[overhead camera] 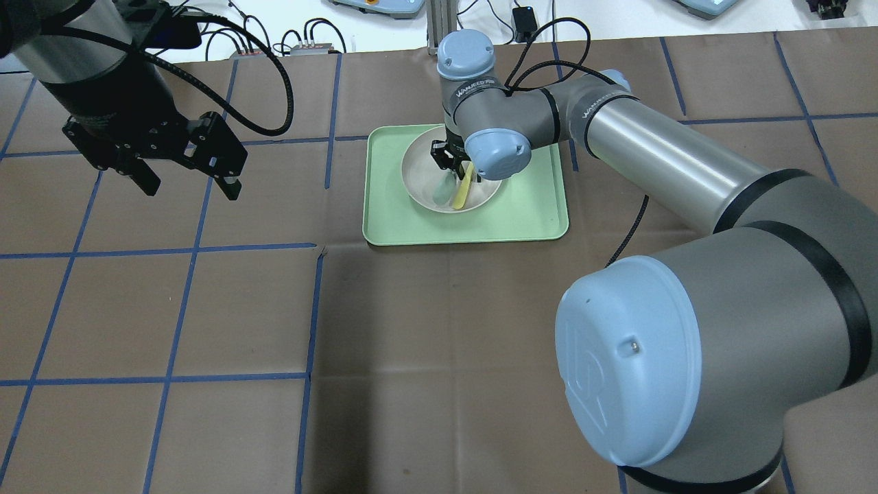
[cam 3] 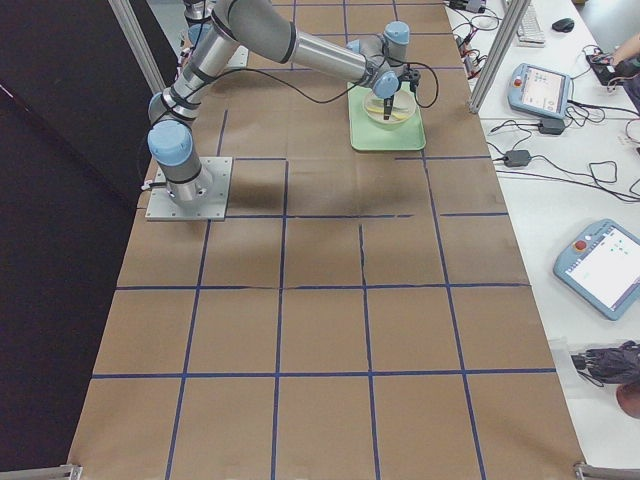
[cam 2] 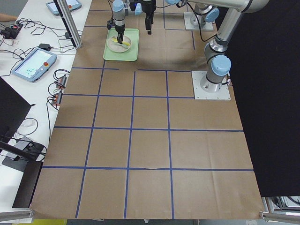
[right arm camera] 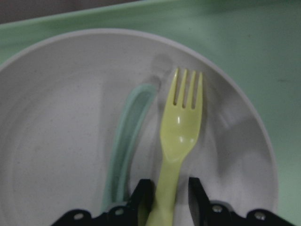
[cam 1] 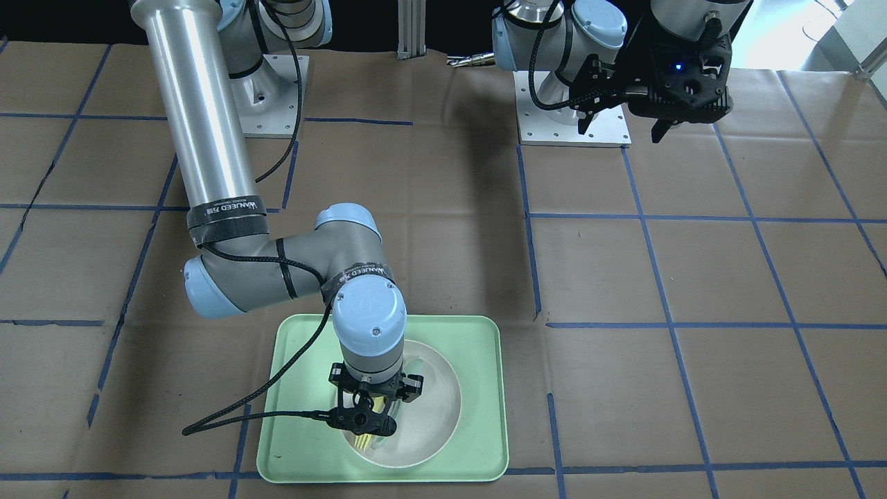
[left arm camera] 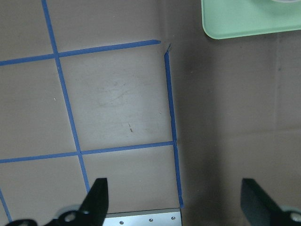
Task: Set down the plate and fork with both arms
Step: 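Lift the yellow fork with the right gripper and move it beside the plate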
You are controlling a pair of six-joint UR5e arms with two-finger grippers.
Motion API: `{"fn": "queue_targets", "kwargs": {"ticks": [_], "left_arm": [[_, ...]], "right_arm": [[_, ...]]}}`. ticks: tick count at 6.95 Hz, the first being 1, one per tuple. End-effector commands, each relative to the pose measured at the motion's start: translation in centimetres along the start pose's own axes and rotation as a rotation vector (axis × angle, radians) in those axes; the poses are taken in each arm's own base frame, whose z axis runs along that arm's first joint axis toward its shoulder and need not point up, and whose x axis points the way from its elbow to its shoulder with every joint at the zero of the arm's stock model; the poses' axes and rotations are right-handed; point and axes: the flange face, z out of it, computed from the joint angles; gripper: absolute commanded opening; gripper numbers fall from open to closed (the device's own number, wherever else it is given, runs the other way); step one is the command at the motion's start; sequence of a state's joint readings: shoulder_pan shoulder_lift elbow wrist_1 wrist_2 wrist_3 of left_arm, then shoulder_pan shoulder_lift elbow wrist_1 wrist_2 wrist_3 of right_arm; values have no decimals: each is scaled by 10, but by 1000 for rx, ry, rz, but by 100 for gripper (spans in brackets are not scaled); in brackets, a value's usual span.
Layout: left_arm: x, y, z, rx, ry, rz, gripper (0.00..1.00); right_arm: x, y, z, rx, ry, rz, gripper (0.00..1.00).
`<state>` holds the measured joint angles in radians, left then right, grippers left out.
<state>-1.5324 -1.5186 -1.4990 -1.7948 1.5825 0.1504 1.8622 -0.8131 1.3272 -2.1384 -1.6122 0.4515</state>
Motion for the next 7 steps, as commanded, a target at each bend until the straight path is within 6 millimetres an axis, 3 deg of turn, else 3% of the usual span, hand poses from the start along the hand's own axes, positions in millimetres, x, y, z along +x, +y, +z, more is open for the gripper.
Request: {"fn": "queue_targets", "kwargs": {"ticks": [1, 2, 3, 5, 7], "left_arm": [[0, 0, 0, 0, -1, 0, 100], [0, 0, 0, 0, -1, 0, 100], [0, 0, 0, 0, -1, 0, 100], [0, 1, -1, 3, -1, 0, 100], [0, 0, -2, 5, -1, -2, 100]], "right_arm": [[0, 0, 1, -1, 1, -1, 15], [0, 0, 0, 0, 0, -1, 6], [1, -1, -1, 1, -1, 1, 3], [0, -1, -10, 13, -5, -2, 2], [3, -2, -32, 35, -16, -1, 1]]}}
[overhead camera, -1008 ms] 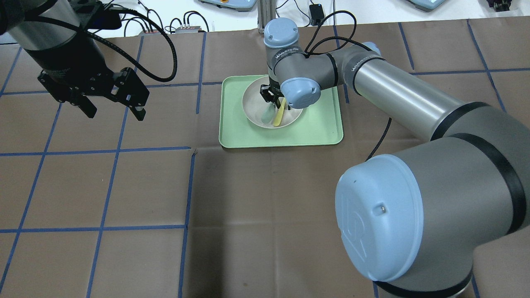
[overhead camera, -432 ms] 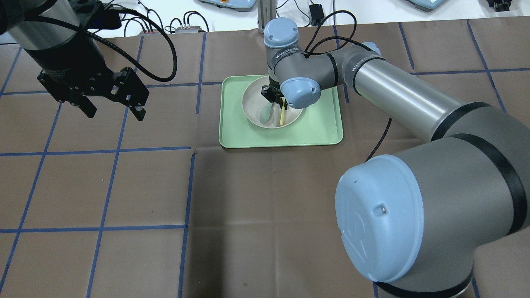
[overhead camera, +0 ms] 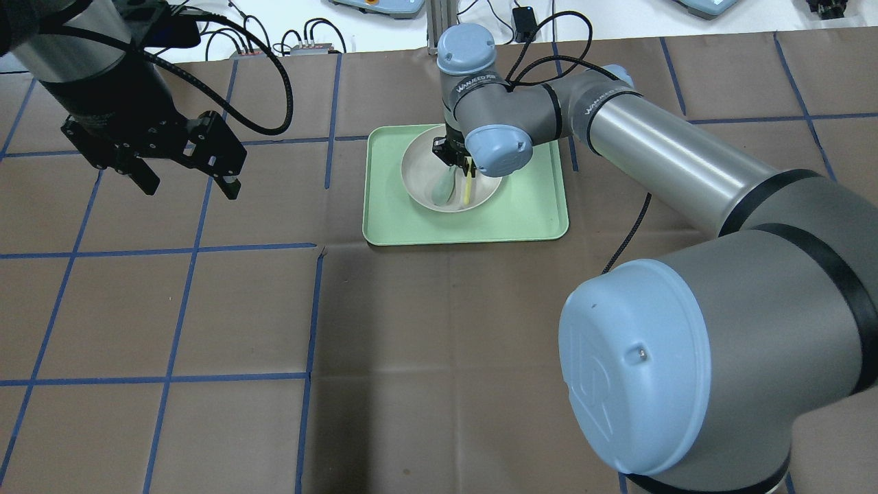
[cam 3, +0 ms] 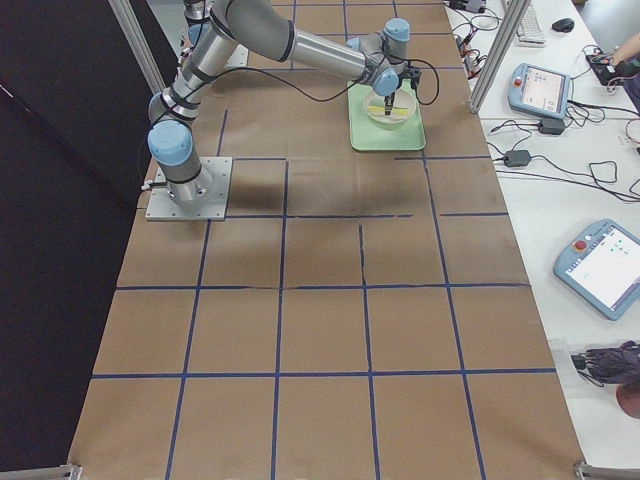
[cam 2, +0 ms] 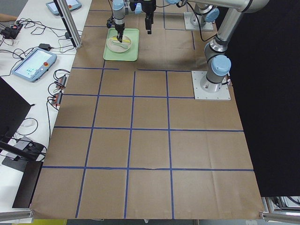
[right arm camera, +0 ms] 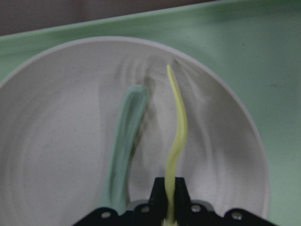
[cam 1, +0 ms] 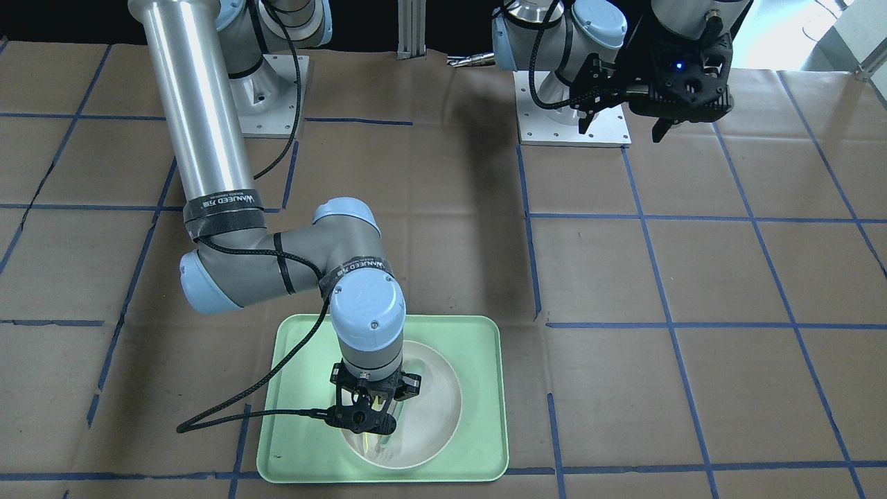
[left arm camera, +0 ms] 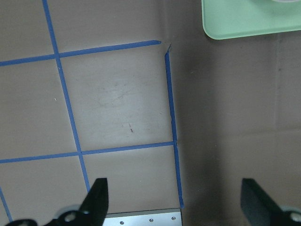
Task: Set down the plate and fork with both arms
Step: 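Lift the yellow fork with the right gripper and move it beside the plate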
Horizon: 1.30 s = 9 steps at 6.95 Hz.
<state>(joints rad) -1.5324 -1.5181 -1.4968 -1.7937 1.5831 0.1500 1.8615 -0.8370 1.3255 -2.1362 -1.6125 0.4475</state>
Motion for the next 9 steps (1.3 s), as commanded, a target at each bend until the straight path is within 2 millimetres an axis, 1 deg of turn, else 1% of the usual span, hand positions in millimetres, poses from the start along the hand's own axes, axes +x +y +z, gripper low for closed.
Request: {"fn": "queue_targets", "kwargs": {"ticks": [1, 2, 3, 5, 6, 7, 8, 9], "left_arm": [[0, 0, 0, 1, 0, -1, 100], [0, 0, 0, 1, 0, 0, 100], [0, 0, 0, 1, 0, -1, 100], [0, 0, 0, 1, 1, 0, 100], [0, 0, 0, 0, 2, -1, 100], [0, 0, 0, 0, 2, -1, 100], [0, 0, 0, 0, 2, -1, 100], [0, 0, 0, 0, 2, -1, 100]], "right_arm": [[6, -1, -35, 21, -12, 2, 2], [15, -2, -49, 13, -7, 3, 2], [24, -5, -53, 14, -4, -24, 2], [67, -26, -51, -1, 8, -86, 2], [88, -36, -53, -2, 11, -108, 2], [114, -47, -47, -17, 8, -135, 2], [126, -45, -30, -49, 4, -134, 2], [121, -35, -12, -75, 0, -133, 2]]}}
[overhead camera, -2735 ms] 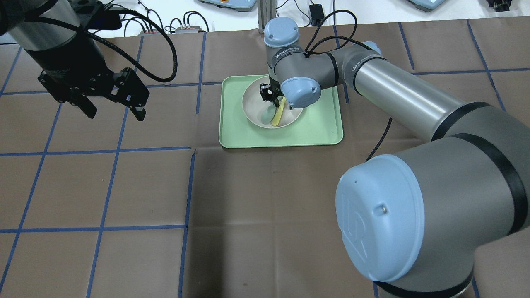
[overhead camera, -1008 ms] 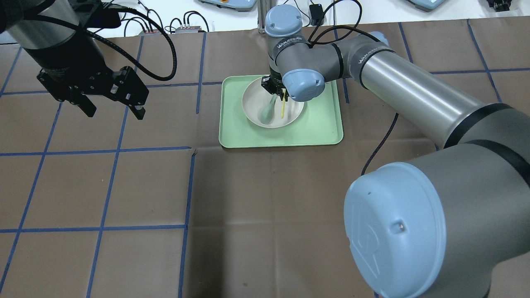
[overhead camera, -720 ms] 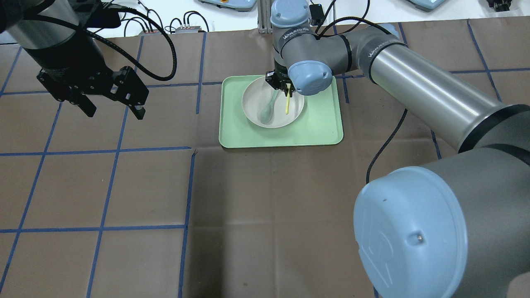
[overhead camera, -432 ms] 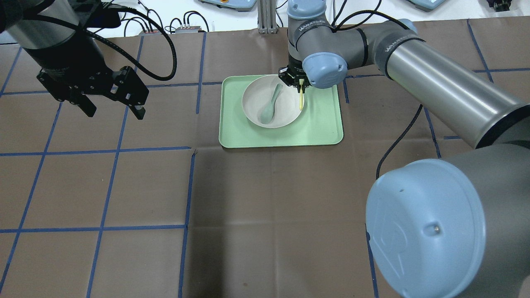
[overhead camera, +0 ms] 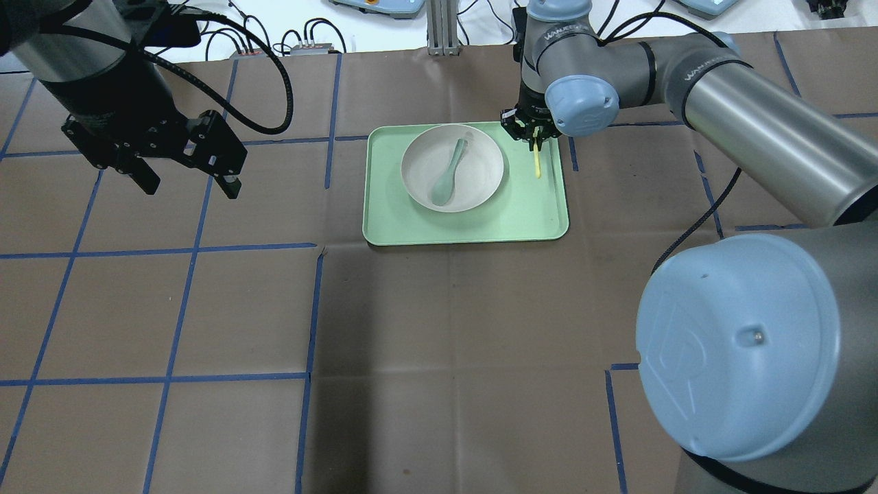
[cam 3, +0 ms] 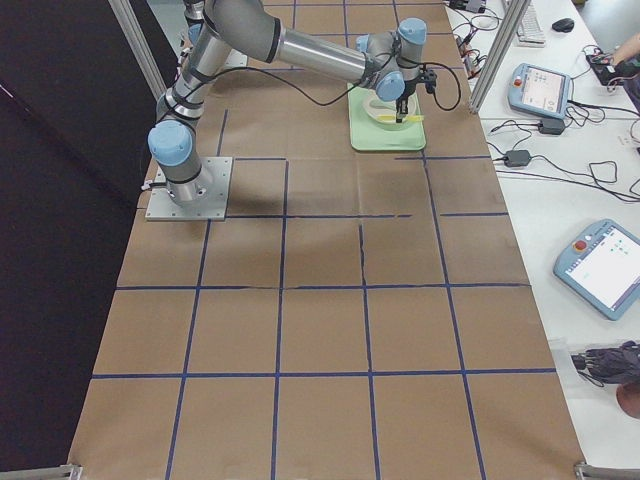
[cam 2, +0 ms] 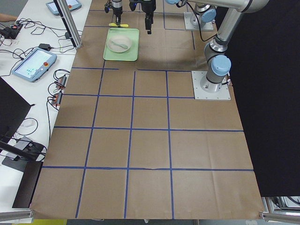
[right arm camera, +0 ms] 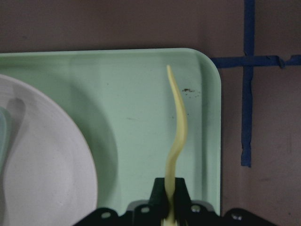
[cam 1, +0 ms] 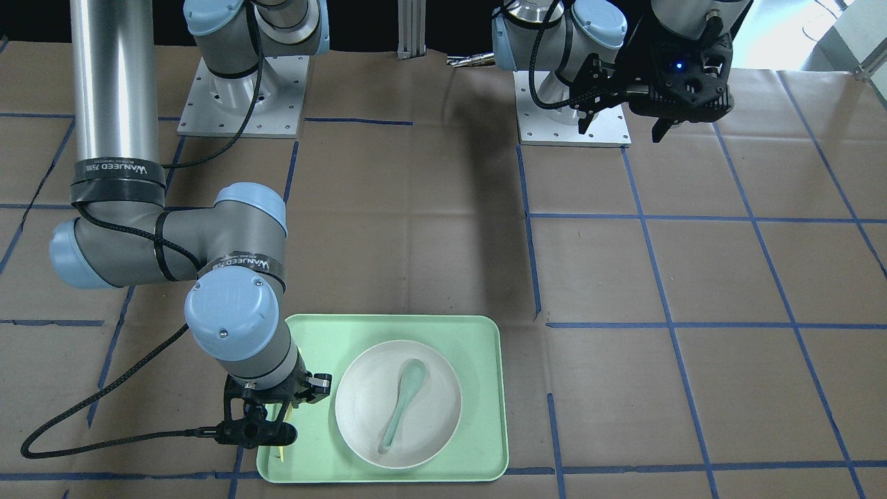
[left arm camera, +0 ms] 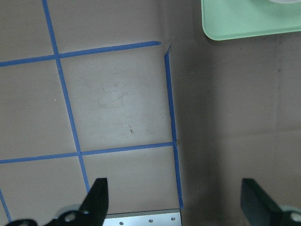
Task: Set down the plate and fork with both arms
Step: 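Lift the yellow fork with the right gripper and move it beside the plate, then lower the fork onto the tray and open the right gripper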
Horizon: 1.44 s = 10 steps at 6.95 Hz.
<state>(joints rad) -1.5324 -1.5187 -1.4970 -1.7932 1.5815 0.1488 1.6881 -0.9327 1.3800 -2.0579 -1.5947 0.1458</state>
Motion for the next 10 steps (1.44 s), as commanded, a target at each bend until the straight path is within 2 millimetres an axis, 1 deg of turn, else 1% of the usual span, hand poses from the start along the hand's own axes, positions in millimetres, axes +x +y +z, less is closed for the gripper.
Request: {"fn": "queue_targets", "kwargs": {"ticks": [1, 2, 3, 4, 5, 6, 7, 8, 9, 10], "left_arm": [[0, 0, 0, 0, 0, 0, 100], [0, 0, 0, 0, 0, 0, 100], [0, 0, 0, 0, -1, 0, 100], [0, 0, 0, 0, -2, 0, 100], [0, 0, 0, 0, -2, 0, 100], [0, 0, 0, 0, -2, 0, 100], [0, 0, 0, 0, -2, 0, 100], [0, 0, 0, 0, -2, 0, 100], [0, 0, 0, 0, -2, 0, 100], [0, 0, 0, 0, -2, 0, 100]], "right_arm": [[3, 5, 33, -33, -7, -1, 2], [2, 4, 45, -49, -6, -3, 2], [0, 1, 51, -54, -9, -5, 3], [-2, 2, 51, -53, -15, -3, 6], [-2, 0, 48, -47, -16, -3, 34], [-2, -6, 40, -28, -14, -3, 80], [-2, -11, 33, -20, -13, -3, 100], [-1, -11, 27, -14, -14, -1, 100], [7, -11, 13, -16, -14, 7, 100], [10, -2, -21, -16, -15, -1, 100]]}}
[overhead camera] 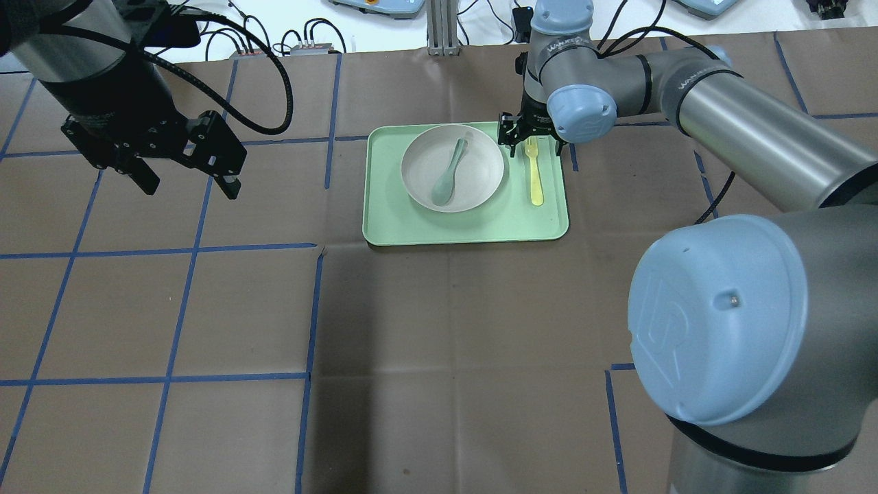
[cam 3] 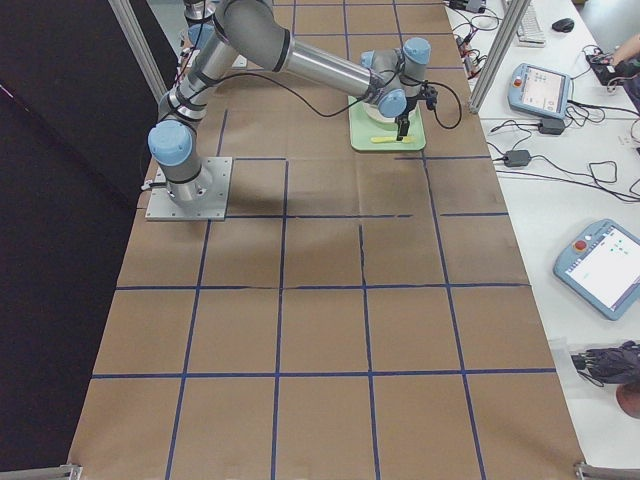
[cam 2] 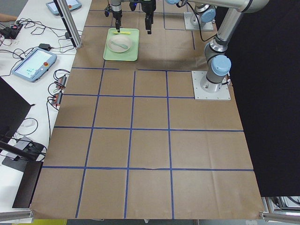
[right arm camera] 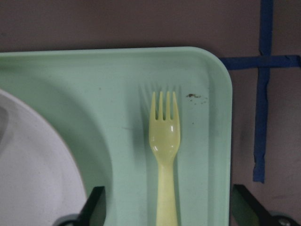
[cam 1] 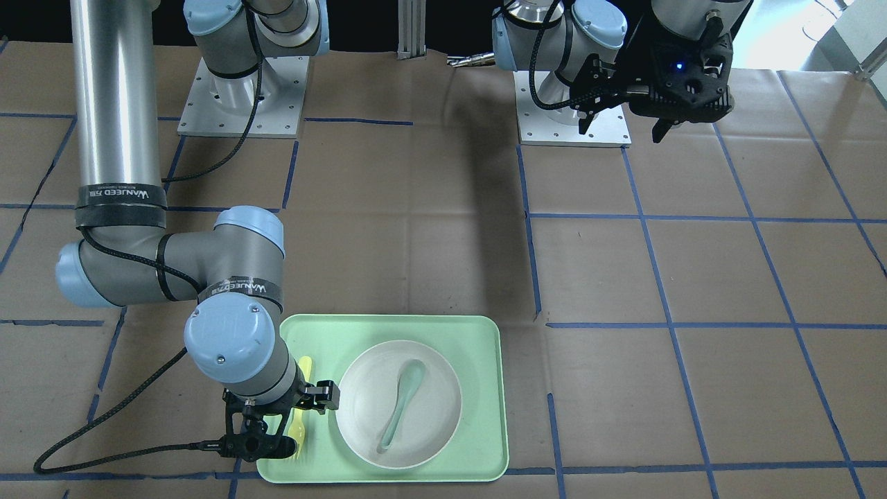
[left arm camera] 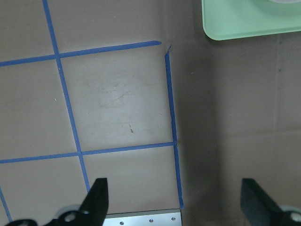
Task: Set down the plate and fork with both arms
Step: 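Lower the fork onto the tray and open the right gripper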
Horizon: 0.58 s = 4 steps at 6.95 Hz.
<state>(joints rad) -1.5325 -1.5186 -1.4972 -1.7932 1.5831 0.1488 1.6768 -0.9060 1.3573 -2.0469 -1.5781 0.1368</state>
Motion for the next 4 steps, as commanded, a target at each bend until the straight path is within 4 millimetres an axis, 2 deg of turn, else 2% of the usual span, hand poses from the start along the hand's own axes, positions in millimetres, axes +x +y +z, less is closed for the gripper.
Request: {"fn": "queue_targets", "kwargs": {"ticks": [1, 3, 4], "left_arm": [[0, 0, 0, 0, 0, 0, 100], [0, 0, 0, 0, 2, 0, 100], [0, 0, 0, 0, 2, 2, 100]], "right_arm": [[12, 22, -69, -3, 1, -35, 100], [66, 55, -143, -41, 3, -68, 100], [79, 85, -175, -30, 3, -65, 100]]}}
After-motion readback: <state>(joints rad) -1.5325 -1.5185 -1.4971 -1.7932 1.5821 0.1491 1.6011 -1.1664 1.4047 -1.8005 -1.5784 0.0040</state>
